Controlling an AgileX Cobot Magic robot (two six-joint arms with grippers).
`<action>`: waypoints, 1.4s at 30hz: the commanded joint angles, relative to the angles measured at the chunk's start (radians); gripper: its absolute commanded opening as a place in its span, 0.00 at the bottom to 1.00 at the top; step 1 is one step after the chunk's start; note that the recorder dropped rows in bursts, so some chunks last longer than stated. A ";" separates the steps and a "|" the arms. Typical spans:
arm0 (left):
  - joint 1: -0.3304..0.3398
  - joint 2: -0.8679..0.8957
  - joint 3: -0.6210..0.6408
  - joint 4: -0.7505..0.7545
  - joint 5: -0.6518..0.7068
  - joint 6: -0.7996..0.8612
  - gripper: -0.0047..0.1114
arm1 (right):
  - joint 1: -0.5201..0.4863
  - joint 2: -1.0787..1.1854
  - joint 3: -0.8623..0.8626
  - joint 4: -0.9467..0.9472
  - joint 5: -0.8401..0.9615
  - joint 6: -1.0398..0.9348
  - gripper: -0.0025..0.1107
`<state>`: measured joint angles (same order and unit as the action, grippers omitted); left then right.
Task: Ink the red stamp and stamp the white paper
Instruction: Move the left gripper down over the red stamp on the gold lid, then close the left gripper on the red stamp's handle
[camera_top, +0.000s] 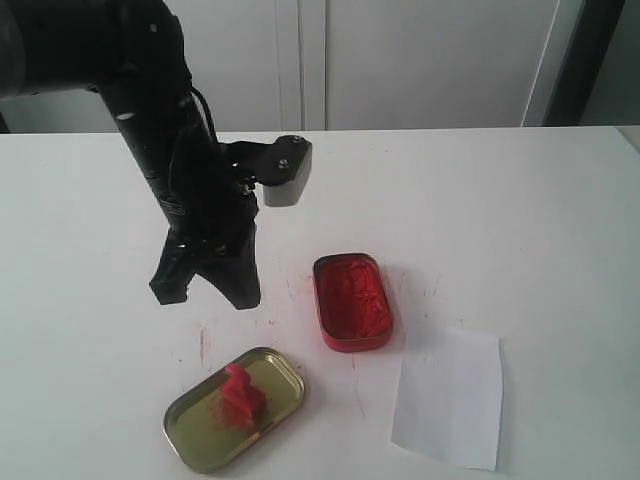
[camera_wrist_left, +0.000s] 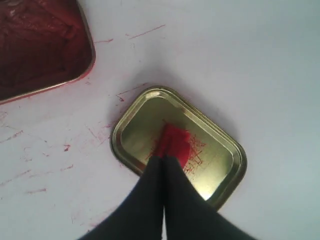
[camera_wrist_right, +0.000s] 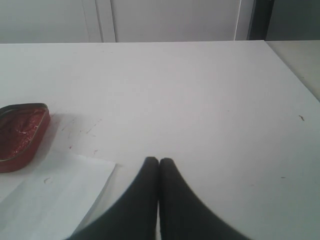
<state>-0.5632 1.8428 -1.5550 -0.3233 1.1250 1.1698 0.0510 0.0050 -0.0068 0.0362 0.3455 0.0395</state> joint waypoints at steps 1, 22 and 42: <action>-0.073 -0.002 0.000 0.042 0.096 0.033 0.04 | 0.000 -0.005 0.007 -0.007 -0.002 0.001 0.02; -0.127 -0.096 0.266 0.109 -0.158 0.072 0.04 | 0.000 -0.005 0.007 -0.007 -0.002 0.018 0.02; -0.038 -0.079 0.268 -0.005 -0.175 0.374 0.30 | 0.000 -0.005 0.007 -0.007 -0.002 0.021 0.02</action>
<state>-0.6038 1.7561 -1.2954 -0.3202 0.9291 1.5233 0.0510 0.0050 -0.0068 0.0362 0.3455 0.0592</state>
